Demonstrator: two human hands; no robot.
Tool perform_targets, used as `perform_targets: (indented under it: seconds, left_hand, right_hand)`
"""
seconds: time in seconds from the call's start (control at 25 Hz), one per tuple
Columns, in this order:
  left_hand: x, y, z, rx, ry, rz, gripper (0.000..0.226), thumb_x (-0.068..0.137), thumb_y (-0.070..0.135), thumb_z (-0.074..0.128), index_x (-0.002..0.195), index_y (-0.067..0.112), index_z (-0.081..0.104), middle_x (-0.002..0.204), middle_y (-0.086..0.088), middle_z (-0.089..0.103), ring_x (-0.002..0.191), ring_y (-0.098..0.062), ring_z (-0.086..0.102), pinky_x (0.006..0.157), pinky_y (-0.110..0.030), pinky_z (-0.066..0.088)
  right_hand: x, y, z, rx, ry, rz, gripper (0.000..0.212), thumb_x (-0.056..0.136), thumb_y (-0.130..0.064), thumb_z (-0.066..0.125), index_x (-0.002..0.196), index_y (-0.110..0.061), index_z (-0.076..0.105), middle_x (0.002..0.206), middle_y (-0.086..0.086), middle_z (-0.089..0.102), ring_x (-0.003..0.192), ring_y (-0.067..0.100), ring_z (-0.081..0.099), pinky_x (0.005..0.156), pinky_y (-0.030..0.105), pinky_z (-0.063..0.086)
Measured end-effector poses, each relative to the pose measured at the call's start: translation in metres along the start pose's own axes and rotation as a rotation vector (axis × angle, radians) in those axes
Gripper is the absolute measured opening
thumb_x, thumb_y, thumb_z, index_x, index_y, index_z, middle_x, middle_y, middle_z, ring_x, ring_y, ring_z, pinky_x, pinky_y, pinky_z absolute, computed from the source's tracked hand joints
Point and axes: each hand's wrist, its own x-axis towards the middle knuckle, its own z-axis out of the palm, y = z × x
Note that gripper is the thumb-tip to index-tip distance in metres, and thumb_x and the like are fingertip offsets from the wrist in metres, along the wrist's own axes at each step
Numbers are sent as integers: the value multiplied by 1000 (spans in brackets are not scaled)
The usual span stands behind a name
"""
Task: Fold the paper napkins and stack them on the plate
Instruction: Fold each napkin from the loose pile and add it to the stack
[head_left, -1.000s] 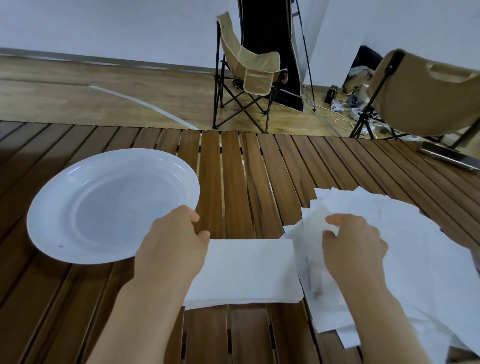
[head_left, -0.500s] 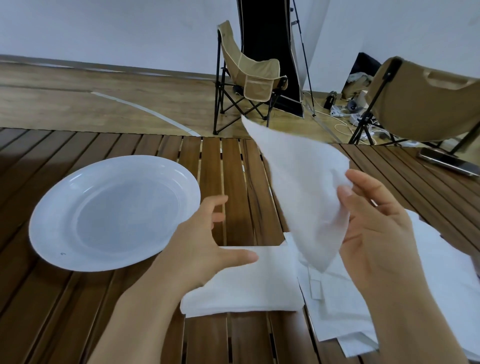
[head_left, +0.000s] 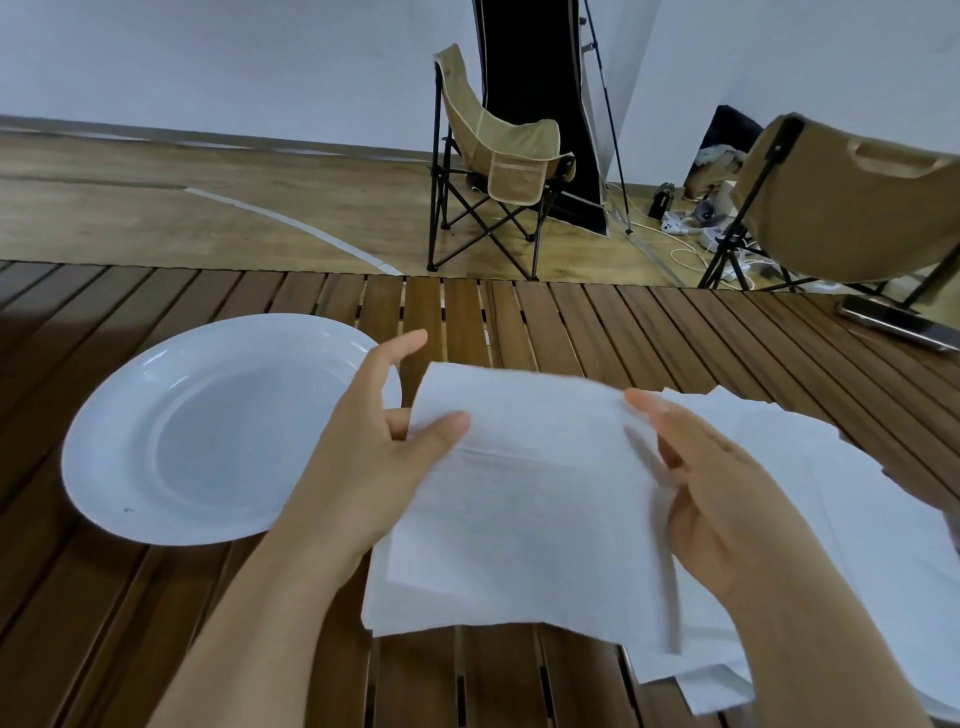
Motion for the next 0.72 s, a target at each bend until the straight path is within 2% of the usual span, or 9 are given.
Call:
perform_targets:
  seconds: [0.04,0.12,0.2,0.24,0.32,0.44,0.48,0.6,0.72]
  left_hand:
    - [1,-2,-1,40,61,14,53,85,33,66,126,52,39,88,0,72,77,-17,68,70,-34,56]
    - [4,-4,-3,107,157,52,31,88,33,62,113,47,50,91,0,67,75,-20,60,59,-27,49]
    - [4,-4,-4,127,172,62,10,88,36,61,98,39,61,95,14,62,86,-9,56,62,-17,40]
    - [3,-4,-5,128,154,47,8,86,40,63,93,39,65,97,22,60,93,-4,54,67,-13,38]
    - [0,-6,-9,166,83,7,22,74,47,72,95,41,66,103,27,55,100,-1,50,76,-15,39]
    - [-2,-11,-14,260,1,-10,38,62,45,82,97,44,67,111,18,57,104,-9,54,90,-34,49]
    - [-2,-12,-15,278,11,-1,34,62,44,83,93,44,69,110,16,59,102,-11,56,90,-35,51]
    - [1,-16,-14,380,76,44,14,72,43,76,85,37,73,99,15,65,91,-9,59,80,-25,48]
    - [3,-16,-16,454,151,133,13,78,45,68,86,34,71,104,20,61,88,-3,57,77,-18,41]
  right_hand:
    - [-1,0,0,-46,-67,35,13,88,-21,65,92,-16,76,82,3,70,69,12,67,59,26,55]
    - [-3,2,-1,-154,-206,77,21,84,-18,67,104,-19,74,95,7,72,80,18,69,69,31,58]
    - [-2,3,-2,-273,-270,72,32,78,-8,71,107,-21,74,105,8,71,94,25,69,80,36,58]
    - [-1,3,-1,-327,-268,50,34,76,-4,73,105,-22,74,107,7,71,98,27,68,84,38,58]
    - [1,6,0,-434,-215,-30,30,74,-3,75,98,-22,76,104,3,71,100,27,65,89,39,56]
    - [3,10,0,-512,-108,-152,21,74,-7,77,88,-24,78,92,-1,72,94,26,65,87,36,55]
    - [3,10,-1,-528,-86,-183,18,75,-9,78,85,-23,78,89,-1,73,92,25,66,82,33,55]
    - [2,11,0,-611,-35,-273,9,78,-13,77,79,-22,77,88,-3,72,86,17,65,70,21,48]
    - [2,10,4,-671,18,-343,9,81,-17,74,75,-25,75,102,-16,65,94,4,58,76,24,43]
